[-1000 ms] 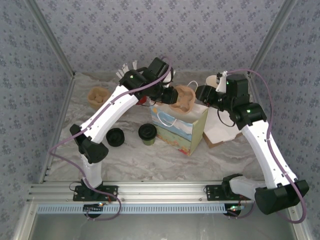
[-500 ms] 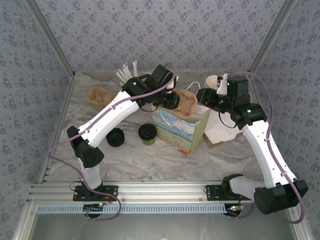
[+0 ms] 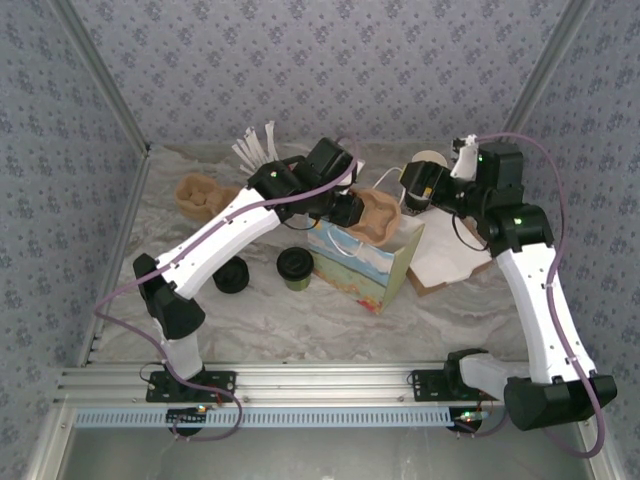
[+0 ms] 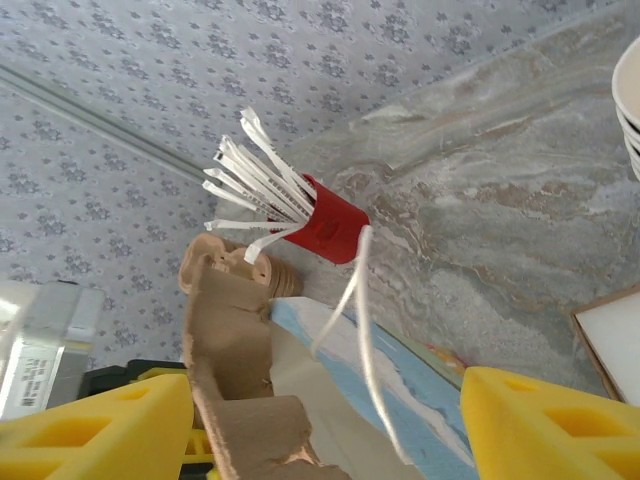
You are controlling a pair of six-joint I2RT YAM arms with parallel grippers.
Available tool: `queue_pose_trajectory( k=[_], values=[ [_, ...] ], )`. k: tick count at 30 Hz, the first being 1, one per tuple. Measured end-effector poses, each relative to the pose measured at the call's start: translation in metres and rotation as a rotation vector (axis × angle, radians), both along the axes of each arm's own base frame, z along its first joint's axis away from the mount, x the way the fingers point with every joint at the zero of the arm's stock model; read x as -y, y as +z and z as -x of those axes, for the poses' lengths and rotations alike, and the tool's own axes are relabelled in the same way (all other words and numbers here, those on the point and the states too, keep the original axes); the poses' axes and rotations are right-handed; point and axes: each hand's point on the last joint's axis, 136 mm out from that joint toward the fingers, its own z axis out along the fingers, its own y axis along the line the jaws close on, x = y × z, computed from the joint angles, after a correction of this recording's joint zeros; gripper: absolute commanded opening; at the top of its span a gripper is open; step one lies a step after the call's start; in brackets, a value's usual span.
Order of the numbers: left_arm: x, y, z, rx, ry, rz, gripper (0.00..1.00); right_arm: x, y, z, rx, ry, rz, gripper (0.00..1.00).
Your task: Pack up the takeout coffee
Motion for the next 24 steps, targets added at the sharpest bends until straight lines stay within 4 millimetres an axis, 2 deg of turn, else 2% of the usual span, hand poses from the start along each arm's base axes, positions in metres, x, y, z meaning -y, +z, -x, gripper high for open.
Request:
queue_pose_trajectory(
  k=[5,14,24],
  values=[
    [0.004,0.000,0.005,0.003,-0.012,-0.001,0.30,-0.006,-0.005,0.001,-0.003,0.052,0.011,0.70],
    [0.011,0.001,0.013,0.008,0.013,-0.001,0.31,-0.014,-0.036,-0.007,-0.074,0.104,0.031,0.56],
    [0.012,0.000,0.019,0.021,0.045,-0.020,0.31,-0.019,-0.040,-0.005,-0.083,0.126,0.023,0.45]
  ],
)
